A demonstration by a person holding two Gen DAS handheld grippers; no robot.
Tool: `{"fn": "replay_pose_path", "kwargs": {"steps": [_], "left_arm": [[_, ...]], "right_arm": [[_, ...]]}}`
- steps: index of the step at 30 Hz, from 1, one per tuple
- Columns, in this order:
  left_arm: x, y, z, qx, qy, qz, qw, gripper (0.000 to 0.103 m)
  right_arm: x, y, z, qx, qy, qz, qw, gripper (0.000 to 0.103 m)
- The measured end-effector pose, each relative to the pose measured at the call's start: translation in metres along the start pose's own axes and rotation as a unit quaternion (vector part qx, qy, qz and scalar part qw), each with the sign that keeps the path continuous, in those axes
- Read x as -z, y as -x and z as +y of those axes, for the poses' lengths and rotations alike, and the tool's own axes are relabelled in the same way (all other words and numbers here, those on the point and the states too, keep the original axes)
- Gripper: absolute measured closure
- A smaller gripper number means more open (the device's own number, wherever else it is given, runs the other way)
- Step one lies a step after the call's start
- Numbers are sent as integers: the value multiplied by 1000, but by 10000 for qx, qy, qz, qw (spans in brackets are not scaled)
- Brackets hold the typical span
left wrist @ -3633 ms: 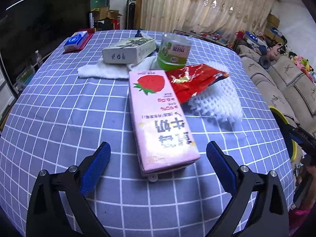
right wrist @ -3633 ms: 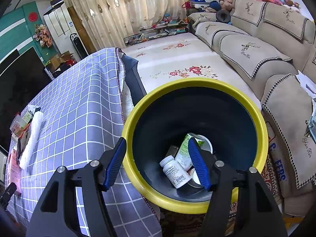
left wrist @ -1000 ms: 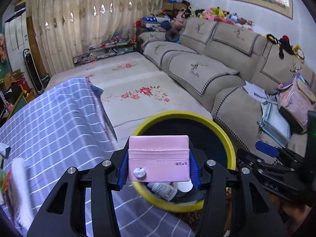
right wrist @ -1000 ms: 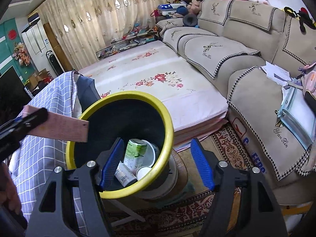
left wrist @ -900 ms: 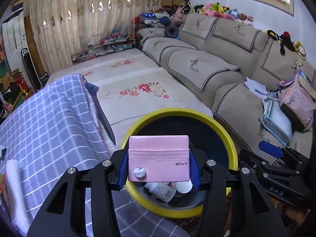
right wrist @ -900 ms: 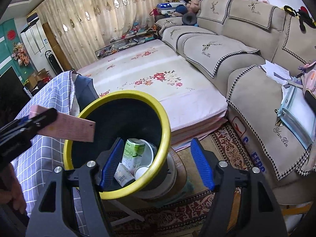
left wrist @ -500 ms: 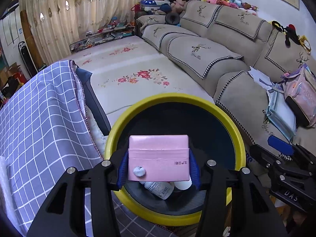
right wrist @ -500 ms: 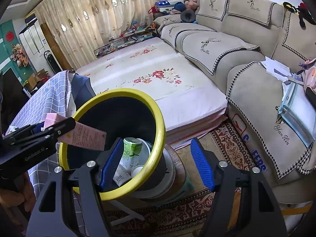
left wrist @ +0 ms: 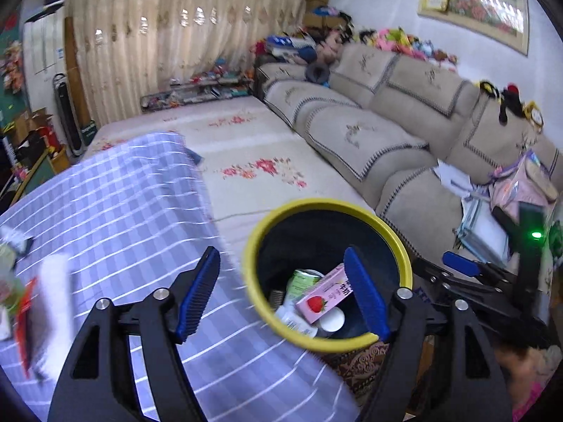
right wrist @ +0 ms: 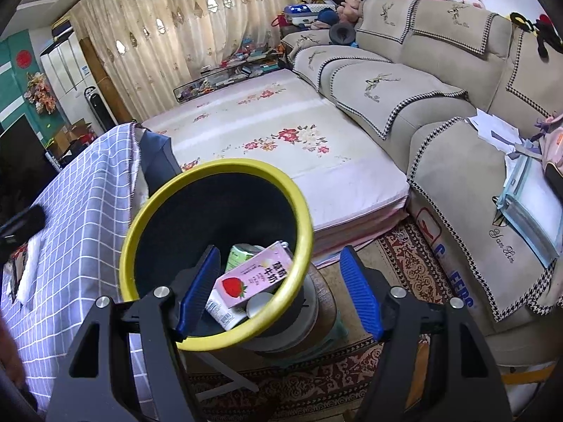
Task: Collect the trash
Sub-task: 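Move the right gripper back to the red snack wrapper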
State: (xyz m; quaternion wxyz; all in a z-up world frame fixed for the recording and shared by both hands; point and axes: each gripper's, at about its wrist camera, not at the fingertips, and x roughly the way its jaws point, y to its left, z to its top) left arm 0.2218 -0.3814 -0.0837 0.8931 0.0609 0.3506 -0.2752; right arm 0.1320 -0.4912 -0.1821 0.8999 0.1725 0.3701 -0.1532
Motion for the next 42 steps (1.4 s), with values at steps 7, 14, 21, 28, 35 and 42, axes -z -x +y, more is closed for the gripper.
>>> {"fn": "replay_pose_path", "kwargs": {"steps": [7, 14, 21, 28, 35, 42], "left_arm": [[25, 87, 61, -349, 424, -433, 9976, 14], [59, 160, 119, -864, 806, -789, 9899, 8], [101, 217, 176, -1382, 1291, -979, 9771, 6], [149, 273, 239, -2094, 1876, -1135, 9529, 6], [178, 298, 276, -2337, 2291, -1189, 9374, 5], [180, 290, 277, -2301, 2273, -1116, 9397, 5]], "right_arm": [[2, 10, 39, -154, 292, -46, 9994, 35], [7, 19, 95, -362, 725, -53, 9967, 34], [16, 29, 161, -645, 1178, -79, 9909, 33], [40, 30, 248, -1257, 1785, 111, 9758, 32], [62, 35, 327, -1857, 2306, 275, 9548, 32], [61, 29, 378, -1973, 2555, 294, 9460, 32]]}}
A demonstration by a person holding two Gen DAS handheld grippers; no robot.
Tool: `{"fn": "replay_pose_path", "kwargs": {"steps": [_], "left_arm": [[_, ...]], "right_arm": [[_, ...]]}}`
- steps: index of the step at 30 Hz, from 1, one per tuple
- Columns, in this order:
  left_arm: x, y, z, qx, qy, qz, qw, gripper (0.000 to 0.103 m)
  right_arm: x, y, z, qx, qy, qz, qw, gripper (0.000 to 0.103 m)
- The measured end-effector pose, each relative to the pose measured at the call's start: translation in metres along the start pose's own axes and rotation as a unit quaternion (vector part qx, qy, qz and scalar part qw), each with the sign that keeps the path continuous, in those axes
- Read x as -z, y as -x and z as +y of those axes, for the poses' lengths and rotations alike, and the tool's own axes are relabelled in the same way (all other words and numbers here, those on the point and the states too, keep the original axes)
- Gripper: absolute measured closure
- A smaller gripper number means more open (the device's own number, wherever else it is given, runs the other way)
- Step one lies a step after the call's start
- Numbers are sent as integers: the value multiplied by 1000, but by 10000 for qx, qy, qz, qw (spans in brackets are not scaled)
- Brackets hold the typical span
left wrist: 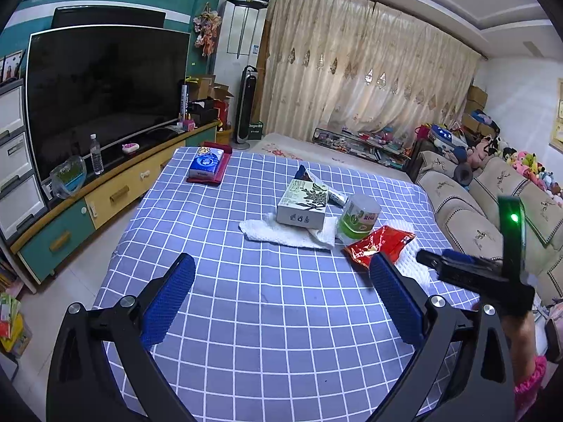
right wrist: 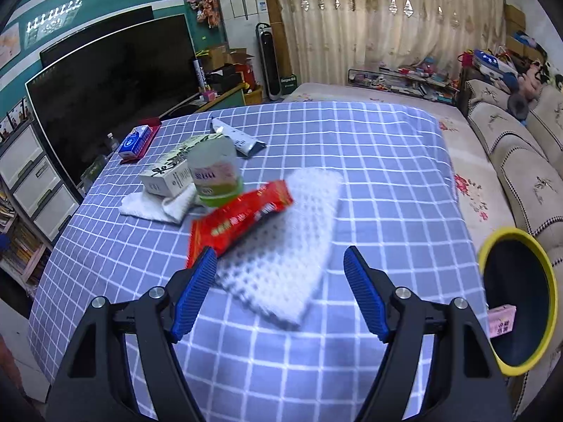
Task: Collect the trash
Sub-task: 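Move the right gripper back to the red snack wrapper, then grasp the red snack wrapper with the right gripper and lift it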
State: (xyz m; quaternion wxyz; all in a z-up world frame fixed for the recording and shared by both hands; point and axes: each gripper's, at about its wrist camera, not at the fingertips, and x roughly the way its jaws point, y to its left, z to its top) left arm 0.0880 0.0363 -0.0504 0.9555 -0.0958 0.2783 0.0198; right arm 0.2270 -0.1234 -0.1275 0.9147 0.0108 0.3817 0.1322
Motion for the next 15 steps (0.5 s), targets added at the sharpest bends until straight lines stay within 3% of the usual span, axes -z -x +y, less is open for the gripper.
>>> {"fn": "replay_pose_path", "kwargs": {"steps": [15], "left_arm": [[6, -22, 5, 13, 96, 246, 9997, 5]], "right_arm": [[-20, -64, 18, 16, 0, 472, 9989, 34]]}}
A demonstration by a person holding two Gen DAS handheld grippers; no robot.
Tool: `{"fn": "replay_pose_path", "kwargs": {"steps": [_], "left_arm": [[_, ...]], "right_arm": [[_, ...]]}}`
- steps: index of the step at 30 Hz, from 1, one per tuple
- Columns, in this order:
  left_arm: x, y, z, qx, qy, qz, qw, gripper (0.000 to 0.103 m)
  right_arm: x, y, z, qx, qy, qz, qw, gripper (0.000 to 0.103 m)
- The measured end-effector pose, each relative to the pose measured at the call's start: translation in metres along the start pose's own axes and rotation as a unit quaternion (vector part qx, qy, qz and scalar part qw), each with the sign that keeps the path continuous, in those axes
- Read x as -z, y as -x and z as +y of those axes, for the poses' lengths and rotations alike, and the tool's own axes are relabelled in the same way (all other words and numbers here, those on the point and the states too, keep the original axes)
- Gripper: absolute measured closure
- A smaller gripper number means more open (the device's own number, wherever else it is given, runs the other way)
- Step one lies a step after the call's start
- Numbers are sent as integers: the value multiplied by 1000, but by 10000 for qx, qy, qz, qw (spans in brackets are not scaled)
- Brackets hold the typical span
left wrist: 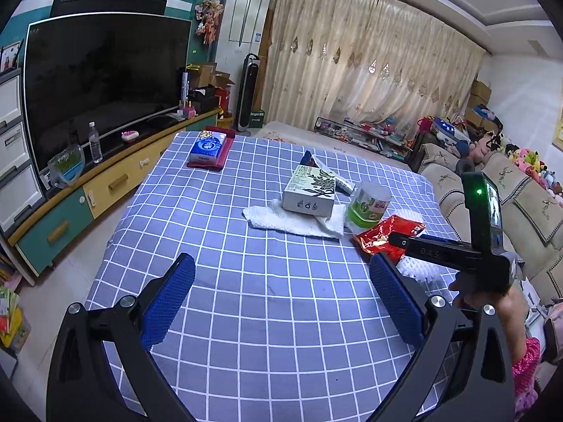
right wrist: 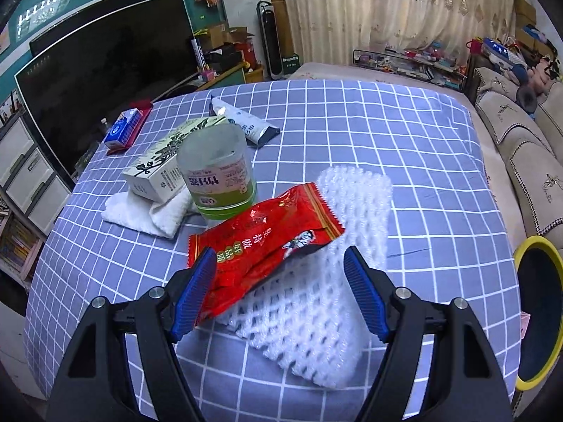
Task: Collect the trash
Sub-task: 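Grasp the red snack wrapper with the right gripper and lift it, then carry the red snack wrapper over the yellow bin and release it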
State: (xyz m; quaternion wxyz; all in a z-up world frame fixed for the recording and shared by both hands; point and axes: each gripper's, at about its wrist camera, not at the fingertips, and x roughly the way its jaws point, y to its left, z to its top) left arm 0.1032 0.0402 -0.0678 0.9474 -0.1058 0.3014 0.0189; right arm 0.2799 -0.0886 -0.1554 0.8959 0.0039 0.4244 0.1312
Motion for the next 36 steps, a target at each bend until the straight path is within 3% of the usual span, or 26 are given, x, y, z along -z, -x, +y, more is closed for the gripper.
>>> {"fn": "replay_pose_path", "kwargs": {"steps": [4, 10, 13, 25, 31, 36], "left_arm": [[1, -2, 2, 0, 15, 31, 10000, 5], [2, -7, 4, 5, 25, 66, 10000, 5], [3, -7, 5, 2, 8, 68, 10000, 5], [7, -8, -6, 31, -115, 100, 9999, 5], [9, -7, -11, 83, -191, 136, 9997, 5], [12, -10, -24, 167, -310, 204, 9992, 5]], "right_arm": [[0, -4, 3, -18, 4, 41, 10000, 45], [1, -1, 7, -105, 49, 27, 9999, 87], [3, 6, 9, -245, 36, -42, 9997, 96], [14, 64, 17, -735, 35, -471, 9962, 101], [18, 98, 6, -514, 33, -827, 9952, 101], [25, 118, -32, -85, -242, -1012, 9945, 101]]}}
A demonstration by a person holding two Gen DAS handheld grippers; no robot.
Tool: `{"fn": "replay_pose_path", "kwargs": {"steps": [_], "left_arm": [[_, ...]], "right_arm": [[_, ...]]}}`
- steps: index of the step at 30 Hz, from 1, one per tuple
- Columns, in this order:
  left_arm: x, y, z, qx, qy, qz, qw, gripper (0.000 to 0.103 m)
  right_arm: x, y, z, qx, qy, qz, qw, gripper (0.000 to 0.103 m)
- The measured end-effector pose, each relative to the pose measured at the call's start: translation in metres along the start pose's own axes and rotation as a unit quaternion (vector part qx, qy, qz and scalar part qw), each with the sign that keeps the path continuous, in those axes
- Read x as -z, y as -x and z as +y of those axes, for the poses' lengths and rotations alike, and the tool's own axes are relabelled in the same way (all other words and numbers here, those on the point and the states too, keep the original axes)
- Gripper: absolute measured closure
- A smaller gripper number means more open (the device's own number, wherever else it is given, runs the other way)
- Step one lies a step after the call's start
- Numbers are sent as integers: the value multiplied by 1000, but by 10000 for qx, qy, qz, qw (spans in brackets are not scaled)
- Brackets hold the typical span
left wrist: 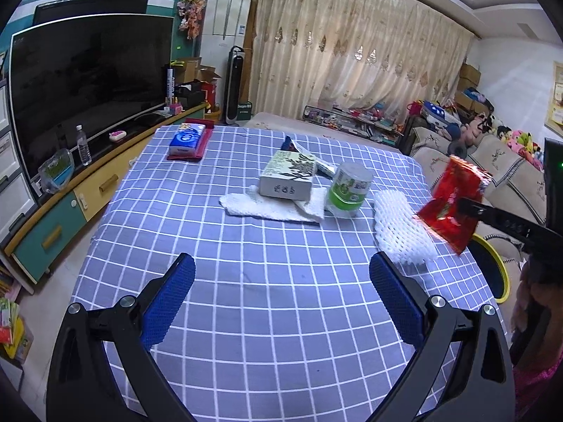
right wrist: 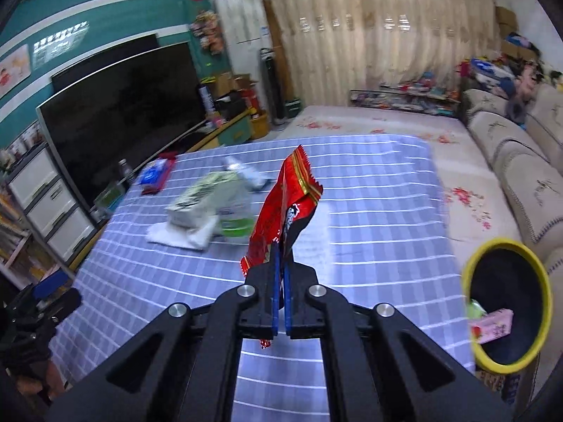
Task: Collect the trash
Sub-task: 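Carry the red snack wrapper over the yellow bin and release it, then grasp the white foam fruit net with the left gripper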
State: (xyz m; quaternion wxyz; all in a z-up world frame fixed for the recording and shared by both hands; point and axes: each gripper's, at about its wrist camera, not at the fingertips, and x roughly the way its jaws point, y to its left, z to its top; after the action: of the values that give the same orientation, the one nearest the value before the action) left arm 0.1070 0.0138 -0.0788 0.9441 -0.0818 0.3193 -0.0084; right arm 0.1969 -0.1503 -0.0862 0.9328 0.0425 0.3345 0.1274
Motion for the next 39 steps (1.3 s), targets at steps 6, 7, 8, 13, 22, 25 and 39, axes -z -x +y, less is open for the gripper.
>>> {"fn": "replay_pose_path", "kwargs": {"steps": [6, 7, 8, 13, 22, 25, 39], "left_arm": [[2, -11, -22, 96, -174, 137, 9997, 5], [2, -13, -24, 106, -194, 149, 9996, 5], [1, -15, -28, 125, -222, 170, 9995, 5], [1, -26, -48, 216, -355, 275, 9988, 5], [1, -45, -88, 382, -654, 479, 9960, 5], [0, -51, -98, 426, -714, 554, 9950, 5], [-1, -84, -136, 675, -857, 840, 9905, 5]], "right_arm": [[11, 12, -69, 726, -380, -5, 9966, 101], [14, 13, -82, 834, -455, 8, 9955, 101], [17, 14, -93, 919, -540, 22, 9943, 101], [35, 17, -156, 1472, -928, 103, 9847, 101], [68, 2, -241, 2015, -1351, 375, 9694, 101], [75, -6, -254, 2080, -1427, 475, 9665, 101], [89, -8, -275, 2206, -1553, 510, 9616, 52]]}}
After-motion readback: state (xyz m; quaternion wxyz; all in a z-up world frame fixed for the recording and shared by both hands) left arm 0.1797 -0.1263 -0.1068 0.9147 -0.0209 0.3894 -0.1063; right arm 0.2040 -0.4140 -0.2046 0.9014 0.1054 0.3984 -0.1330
